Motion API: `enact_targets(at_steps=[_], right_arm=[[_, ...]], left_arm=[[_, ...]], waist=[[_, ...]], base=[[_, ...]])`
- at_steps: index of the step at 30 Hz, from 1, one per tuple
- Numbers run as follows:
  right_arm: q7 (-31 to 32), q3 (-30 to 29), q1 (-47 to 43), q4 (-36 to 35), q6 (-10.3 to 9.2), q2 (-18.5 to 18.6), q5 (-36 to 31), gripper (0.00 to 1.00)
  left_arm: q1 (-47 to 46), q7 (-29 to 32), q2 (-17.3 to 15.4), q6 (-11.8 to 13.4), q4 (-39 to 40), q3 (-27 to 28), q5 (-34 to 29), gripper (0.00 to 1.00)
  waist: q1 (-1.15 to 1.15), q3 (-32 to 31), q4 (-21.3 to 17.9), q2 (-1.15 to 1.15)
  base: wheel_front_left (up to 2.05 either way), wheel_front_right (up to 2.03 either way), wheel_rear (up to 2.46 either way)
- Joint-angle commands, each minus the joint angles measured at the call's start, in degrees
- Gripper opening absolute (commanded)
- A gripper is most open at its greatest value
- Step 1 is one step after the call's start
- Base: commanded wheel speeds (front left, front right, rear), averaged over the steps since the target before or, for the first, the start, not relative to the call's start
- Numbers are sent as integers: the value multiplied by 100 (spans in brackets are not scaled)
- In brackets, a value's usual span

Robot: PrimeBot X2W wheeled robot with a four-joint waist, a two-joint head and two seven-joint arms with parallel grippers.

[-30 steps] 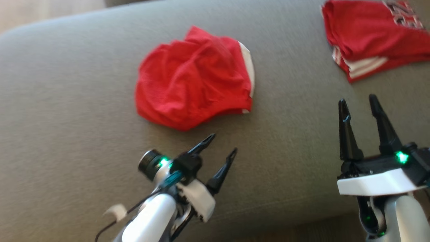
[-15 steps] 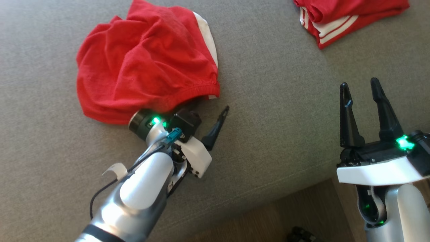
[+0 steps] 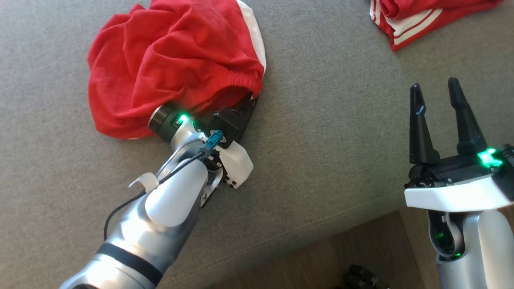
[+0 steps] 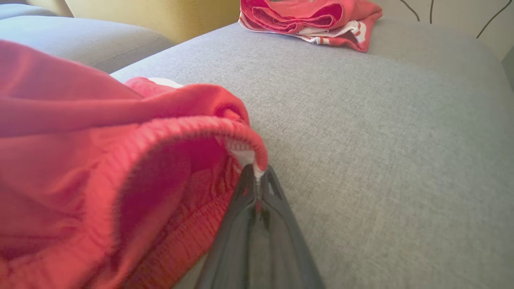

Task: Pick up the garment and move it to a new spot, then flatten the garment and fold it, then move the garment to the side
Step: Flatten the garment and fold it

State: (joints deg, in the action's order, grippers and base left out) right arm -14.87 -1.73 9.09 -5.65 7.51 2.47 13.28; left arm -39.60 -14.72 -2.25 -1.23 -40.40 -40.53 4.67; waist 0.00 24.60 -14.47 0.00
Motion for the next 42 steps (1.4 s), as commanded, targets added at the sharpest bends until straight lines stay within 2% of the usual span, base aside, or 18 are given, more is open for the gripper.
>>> enact_targets(at_steps=[1, 7, 11, 17, 19, 22, 25, 29, 32, 36, 37, 39, 42], right_arm=[[-13, 86, 80, -200, -2, 41, 53, 100], [-13, 19, 20, -133, -2, 41, 124, 100], [-13, 70, -42, -77, -2, 41, 166, 100], [-13, 4, -145, -30, -2, 41, 194, 100], [-13, -4, -165, -24, -2, 41, 170, 100], [-13, -78, -196, -45, -2, 41, 126, 100], [-13, -189, -259, -84, -2, 41, 71, 100], [-13, -142, -394, -60, -2, 41, 21, 100], [-13, 2, -510, 399, -2, 41, 898, 100], [-13, 456, -328, 996, -2, 41, 1225, 100], [-13, 456, -328, 996, -2, 41, 1225, 100], [-13, 733, -145, 1360, -2, 41, 1229, 100], [-13, 1069, 231, 1992, -2, 41, 1208, 100]], left_arm=[[-114, -28, -79, -29, 114, 144, 19, 0], [-333, -28, -82, -519, 832, 386, 670, 0], [-864, 360, -243, -619, 1339, 236, 1466, 0], [-1908, 1492, -1123, -624, 2622, -197, 3354, 0], [-2242, 1661, -1413, -625, 2896, -219, 3698, 0], [-2418, 1820, -1610, -625, 3216, -120, 4248, 0], [-2200, 1882, -1829, -604, 3327, -8, 4472, 0], [-1374, 1931, -2153, -462, 3215, -59, 4677, 0], [-637, 1775, -2539, -381, 3050, -66, 4725, 0], [155, 1279, -3066, -265, 2788, 94, 4686, 0], [155, 1279, -3066, -265, 2788, 94, 4686, 0], [422, 1077, -3197, -231, 2692, 178, 4727, 0], [656, 843, -3206, -175, 2584, 283, 4824, 0]], waist=[[0, -41, 21, 0], [0, -392, 154, 0], [0, -706, 219, 0], [0, -1091, 352, 0], [0, -1158, 416, 0], [0, -1215, 568, 0], [0, -1201, 787, 0], [0, -1065, 1018, 0], [0, -929, 1056, 0], [0, -763, 1062, 0], [0, -763, 1062, 0], [0, -685, 1094, 0], [0, -615, 1171, 0]], base=[[0, 0, 0], [0, 0, 0], [0, 0, 0], [0, 0, 0], [0, 0, 0], [0, 0, 0], [0, 0, 0], [0, 0, 0], [0, 0, 0], [0, 0, 0], [0, 0, 0], [0, 0, 0], [0, 0, 0]])
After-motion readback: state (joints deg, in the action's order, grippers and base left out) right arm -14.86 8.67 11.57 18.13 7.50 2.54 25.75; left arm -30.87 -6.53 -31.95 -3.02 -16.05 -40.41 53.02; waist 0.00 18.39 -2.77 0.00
